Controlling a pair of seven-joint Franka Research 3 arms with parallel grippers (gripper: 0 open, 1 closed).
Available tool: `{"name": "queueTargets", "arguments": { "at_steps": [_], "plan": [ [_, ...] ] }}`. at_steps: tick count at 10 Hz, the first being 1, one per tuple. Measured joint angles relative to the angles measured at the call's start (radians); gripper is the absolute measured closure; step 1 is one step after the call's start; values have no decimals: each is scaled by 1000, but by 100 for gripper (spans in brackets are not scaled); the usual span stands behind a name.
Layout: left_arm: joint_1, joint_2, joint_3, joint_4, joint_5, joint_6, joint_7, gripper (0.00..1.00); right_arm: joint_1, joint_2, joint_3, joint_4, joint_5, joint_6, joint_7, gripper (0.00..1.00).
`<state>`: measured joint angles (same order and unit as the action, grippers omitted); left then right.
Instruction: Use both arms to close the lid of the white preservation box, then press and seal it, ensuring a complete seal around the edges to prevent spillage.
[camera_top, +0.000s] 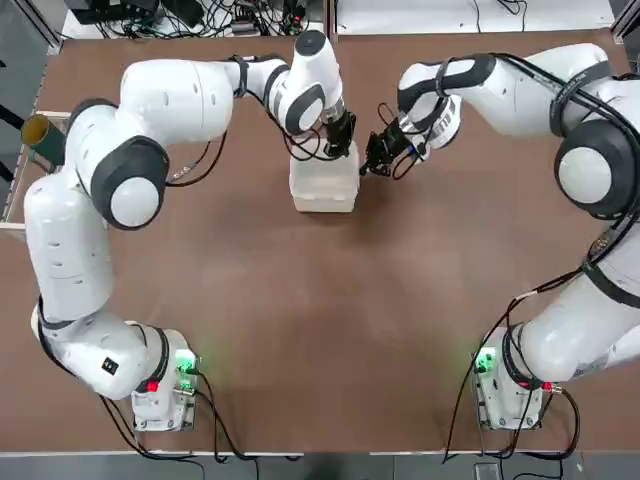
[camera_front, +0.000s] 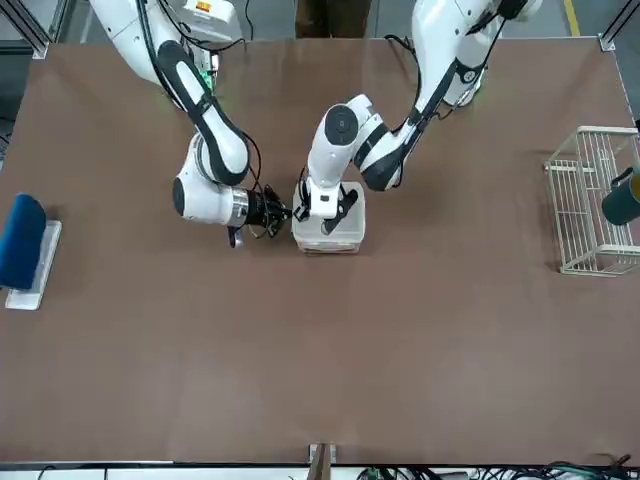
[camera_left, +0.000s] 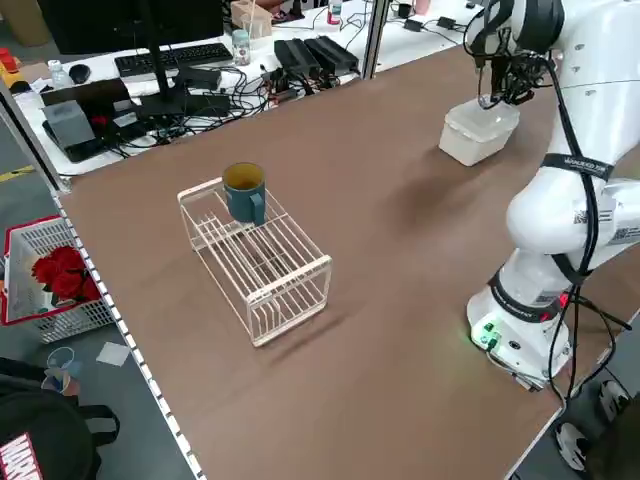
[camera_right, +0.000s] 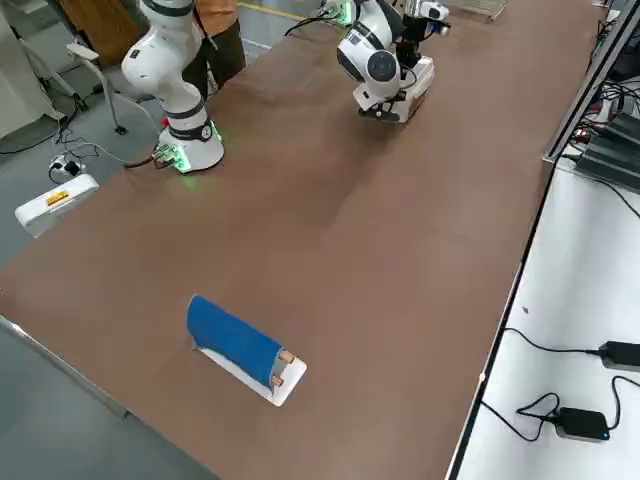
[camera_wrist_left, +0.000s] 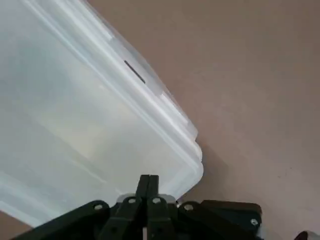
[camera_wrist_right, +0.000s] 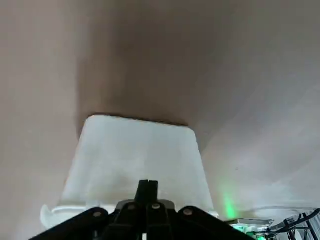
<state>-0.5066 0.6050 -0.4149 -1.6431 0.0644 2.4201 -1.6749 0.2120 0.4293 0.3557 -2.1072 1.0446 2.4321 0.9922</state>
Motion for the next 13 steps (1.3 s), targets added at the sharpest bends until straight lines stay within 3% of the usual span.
{"name": "queueTargets", "arguments": {
  "at_steps": [6, 8, 11, 13],
  "plan": [
    [2, 1, 14, 11, 0, -8, 0, 99, -4, 0, 0, 3, 5, -12, 0, 99],
    [46, -5, 16, 26, 1, -86, 16, 99, -10, -9, -18, 25, -19, -60, -3, 99],
    [99, -43, 17, 25, 1, -219, 67, 99, -14, -37, -86, 156, -208, -241, 11, 99],
    [134, -83, -10, -15, 1, -247, 84, 99, -22, -31, -116, 328, -372, -397, 63, 99]
  ]
}}
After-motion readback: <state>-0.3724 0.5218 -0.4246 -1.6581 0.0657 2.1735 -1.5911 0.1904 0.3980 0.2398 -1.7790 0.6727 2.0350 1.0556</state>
